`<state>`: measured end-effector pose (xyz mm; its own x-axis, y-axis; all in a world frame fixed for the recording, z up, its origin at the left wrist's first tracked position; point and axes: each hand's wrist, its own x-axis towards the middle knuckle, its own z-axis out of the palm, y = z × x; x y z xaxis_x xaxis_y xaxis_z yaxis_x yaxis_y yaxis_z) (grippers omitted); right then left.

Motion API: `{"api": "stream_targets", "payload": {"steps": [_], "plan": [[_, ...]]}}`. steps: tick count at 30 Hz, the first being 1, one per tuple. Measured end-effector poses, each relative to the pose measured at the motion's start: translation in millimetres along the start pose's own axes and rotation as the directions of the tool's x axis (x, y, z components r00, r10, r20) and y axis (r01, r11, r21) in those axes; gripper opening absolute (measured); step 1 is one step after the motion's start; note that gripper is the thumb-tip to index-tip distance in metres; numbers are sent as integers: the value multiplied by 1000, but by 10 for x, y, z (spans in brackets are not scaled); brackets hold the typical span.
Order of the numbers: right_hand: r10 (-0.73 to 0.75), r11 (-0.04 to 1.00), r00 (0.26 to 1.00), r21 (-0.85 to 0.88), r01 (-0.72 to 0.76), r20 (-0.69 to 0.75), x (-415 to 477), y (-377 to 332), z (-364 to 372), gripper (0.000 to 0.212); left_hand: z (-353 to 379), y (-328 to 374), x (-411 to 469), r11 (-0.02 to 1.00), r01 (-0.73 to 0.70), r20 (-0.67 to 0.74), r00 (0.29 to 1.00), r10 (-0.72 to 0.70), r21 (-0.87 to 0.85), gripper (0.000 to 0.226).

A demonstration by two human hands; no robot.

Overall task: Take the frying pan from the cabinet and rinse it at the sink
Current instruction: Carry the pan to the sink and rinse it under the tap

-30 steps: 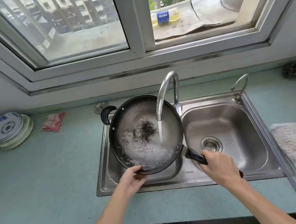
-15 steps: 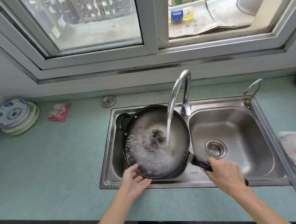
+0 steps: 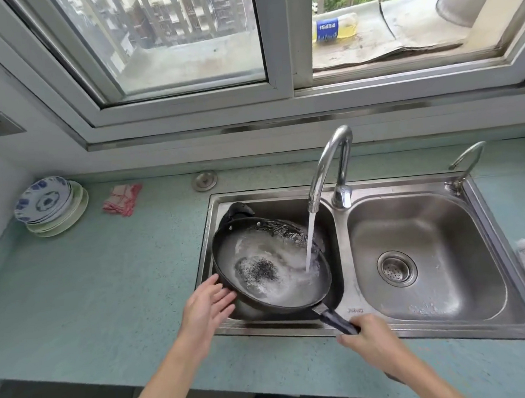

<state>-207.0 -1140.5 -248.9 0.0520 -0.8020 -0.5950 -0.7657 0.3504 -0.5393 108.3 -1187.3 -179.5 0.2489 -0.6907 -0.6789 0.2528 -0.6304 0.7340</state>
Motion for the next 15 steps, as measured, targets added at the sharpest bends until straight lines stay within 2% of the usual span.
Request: {"api": "stream_targets", "payload": {"steps": [2,6,9,12,15], "plan": [[-4,995,998,103,-2,56,3,-2,59,41,0,5,12,999,-23,-17,1000,23,29,43],[-35,926,984,376,-33,172,-65,15,95,38,21,-100,59,999,-24,-91,996,20,-46,47],[-72,847,970,528,-63,231,-164,-33,140,36,101,-212,131,997,66,-108,992,-71,-50,54],[-136,782,954,620,-63,268,-185,-149,144,41,231,-245,117,982,189,-61,980,-190,-9,51],[-199,700,929,709,-87,311,-169,-258,137,39,318,-248,119,972,234,-5,972,-234,9,50]]}}
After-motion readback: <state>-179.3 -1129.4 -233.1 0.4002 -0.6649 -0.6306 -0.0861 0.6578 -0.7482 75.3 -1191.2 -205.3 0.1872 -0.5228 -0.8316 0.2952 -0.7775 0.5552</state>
